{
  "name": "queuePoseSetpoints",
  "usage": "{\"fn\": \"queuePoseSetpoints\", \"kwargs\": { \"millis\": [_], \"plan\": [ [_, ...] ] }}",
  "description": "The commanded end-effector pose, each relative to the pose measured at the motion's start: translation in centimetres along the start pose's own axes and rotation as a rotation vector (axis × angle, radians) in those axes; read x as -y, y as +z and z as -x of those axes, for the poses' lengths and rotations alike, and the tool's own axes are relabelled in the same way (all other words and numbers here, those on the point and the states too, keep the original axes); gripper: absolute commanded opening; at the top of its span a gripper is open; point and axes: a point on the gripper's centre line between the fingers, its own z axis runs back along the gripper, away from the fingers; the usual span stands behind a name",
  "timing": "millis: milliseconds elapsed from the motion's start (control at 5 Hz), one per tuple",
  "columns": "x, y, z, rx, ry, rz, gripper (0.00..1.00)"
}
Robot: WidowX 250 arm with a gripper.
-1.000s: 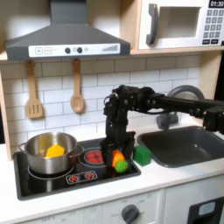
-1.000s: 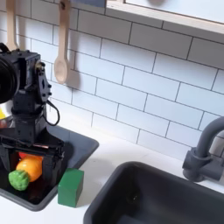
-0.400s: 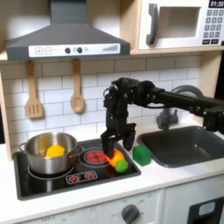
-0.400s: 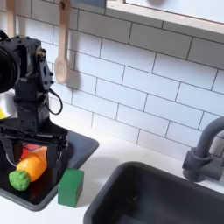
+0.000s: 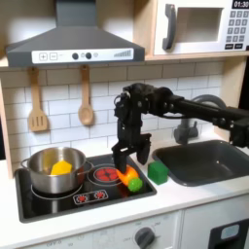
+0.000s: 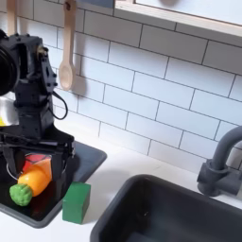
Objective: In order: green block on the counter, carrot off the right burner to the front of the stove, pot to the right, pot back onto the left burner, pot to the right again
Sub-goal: 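Move the carrot off the right burner to the front of the stove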
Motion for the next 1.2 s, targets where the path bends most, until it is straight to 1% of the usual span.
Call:
{"fn": "queuePoseSetpoints", "kwargs": {
  "millis": [0, 200, 600, 1000],
  "plan": [
    [-0.8, 1.9, -0.2, 0.030, 0.010, -0.028, 1.00],
    [-0.9, 2.0, -0.5, 0.033, 0.015, -0.012, 1.00],
    [-2.9, 2.2, -0.5, 0.033, 0.036, -0.021, 1.00],
    [-5.0, 2.9, -1.3, 0.051, 0.064, -0.032, 1.00]
  ]
}}
